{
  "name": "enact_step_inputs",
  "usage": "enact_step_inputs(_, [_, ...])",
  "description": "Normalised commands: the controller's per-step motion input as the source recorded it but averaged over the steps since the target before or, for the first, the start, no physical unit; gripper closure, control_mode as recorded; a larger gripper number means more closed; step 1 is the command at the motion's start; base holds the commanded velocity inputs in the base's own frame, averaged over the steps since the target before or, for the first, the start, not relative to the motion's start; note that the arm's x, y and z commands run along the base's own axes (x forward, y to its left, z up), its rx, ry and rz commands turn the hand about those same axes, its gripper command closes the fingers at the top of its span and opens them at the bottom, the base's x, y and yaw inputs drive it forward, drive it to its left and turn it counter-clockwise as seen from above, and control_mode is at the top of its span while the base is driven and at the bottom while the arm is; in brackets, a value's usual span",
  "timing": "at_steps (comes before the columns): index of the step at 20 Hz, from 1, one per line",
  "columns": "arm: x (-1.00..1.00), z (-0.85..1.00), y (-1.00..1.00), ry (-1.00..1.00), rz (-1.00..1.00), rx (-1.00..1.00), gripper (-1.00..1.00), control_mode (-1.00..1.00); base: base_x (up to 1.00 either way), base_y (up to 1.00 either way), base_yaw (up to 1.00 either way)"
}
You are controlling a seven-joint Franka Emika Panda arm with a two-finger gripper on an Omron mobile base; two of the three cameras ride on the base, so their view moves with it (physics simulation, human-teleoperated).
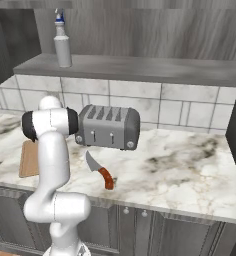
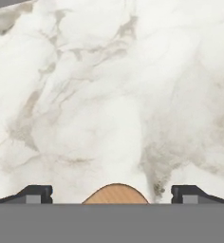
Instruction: Move the cutting board and knife to the sink. Then move spray from the cabinet to the counter.
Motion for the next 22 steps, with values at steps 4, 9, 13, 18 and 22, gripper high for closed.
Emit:
enact_step_inputs(4, [-0.39, -0.41, 0.00, 0.08, 0.00, 0.00, -1.00, -1.00, 0.00, 0.00, 0.00])
enact_step_inputs(9, [-0.70, -0.41, 0.00, 0.05, 0.00, 0.00, -1.00, -1.00, 0.00, 0.00, 0.00])
enact_step_inputs(13, [-0.77, -0.34, 0.00, 0.02, 0.00, 0.00, -1.00, -1.00, 0.00, 0.00, 0.00])
enact_step_inputs(18, [-0.52, -0.25, 0.00, 0.02, 0.00, 0.00, -1.00, -1.00, 0.00, 0.00, 0.00])
enact_step_inputs(22, [-0.64, -0.24, 0.00, 0.04, 0.00, 0.00, -1.00, -1.00, 0.00, 0.00, 0.00])
